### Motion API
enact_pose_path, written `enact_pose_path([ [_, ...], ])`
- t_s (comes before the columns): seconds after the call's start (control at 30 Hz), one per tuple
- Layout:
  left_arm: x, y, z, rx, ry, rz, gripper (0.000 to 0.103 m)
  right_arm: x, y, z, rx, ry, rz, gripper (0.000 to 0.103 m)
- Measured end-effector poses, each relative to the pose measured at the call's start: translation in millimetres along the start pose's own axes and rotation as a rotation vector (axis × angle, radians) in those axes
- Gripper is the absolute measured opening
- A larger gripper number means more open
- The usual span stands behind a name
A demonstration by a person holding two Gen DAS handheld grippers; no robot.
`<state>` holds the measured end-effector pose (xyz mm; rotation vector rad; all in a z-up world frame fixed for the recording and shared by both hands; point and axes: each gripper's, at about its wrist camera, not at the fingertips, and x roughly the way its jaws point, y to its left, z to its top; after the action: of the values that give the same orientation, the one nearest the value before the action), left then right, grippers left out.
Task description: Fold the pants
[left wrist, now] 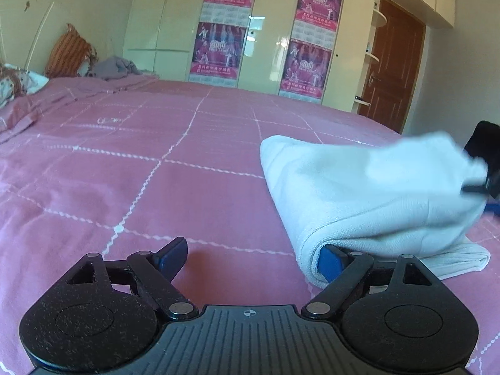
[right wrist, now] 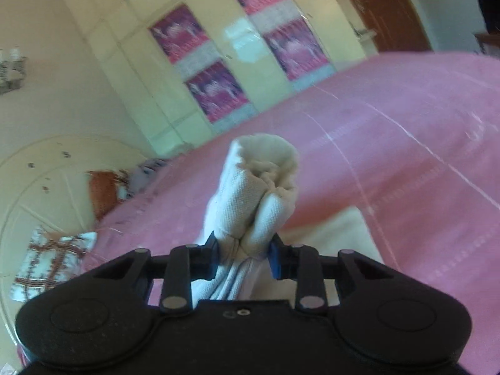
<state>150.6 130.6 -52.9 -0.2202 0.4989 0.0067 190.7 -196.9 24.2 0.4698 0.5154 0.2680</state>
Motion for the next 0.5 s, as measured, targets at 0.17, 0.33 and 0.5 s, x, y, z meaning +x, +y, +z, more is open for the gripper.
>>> enact_pose_path([
  [0.17, -5, -6, -5, 0.031, 0.005, -0.001, 0.086, 28, -43, -37, 0.096, 0.16, -0.108, 0.032],
  [0.33, -6, -16, -8, 0.059, 0.016, -0.054, 0.086, 22, -36, -28, 0.11, 0.118, -0.073, 0.032],
  [0.5, -2, -39, -11, 0.132, 0.022, -0.074, 0.086, 20, -46, -28, 0.121, 0.161, -0.06, 0.039],
])
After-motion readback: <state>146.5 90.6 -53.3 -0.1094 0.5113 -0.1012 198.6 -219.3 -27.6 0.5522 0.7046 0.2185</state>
